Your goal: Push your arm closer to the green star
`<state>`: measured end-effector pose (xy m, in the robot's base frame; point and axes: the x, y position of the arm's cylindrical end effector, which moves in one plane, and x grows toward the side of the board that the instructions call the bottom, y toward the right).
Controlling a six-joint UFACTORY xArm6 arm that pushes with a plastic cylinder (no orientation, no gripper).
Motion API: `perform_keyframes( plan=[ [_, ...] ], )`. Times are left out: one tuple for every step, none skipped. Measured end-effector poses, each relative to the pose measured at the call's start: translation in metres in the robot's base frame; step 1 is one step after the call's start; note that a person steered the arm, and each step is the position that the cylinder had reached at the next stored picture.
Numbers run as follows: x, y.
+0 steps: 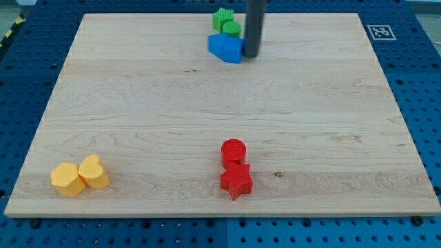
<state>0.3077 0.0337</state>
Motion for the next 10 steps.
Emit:
perform_keyframes(
  plan=[
    [-0.004,-0.037],
    [-0.004,-0.050],
    [-0.008,-0.051],
    [-0.008,-0.011],
    [-0.011,0.052],
    [-0.038,0.065],
    [-0.078,0.046],
    [-0.112,0.038],
    [-0.115,0.033],
    [-0.115,0.002]
  ],
)
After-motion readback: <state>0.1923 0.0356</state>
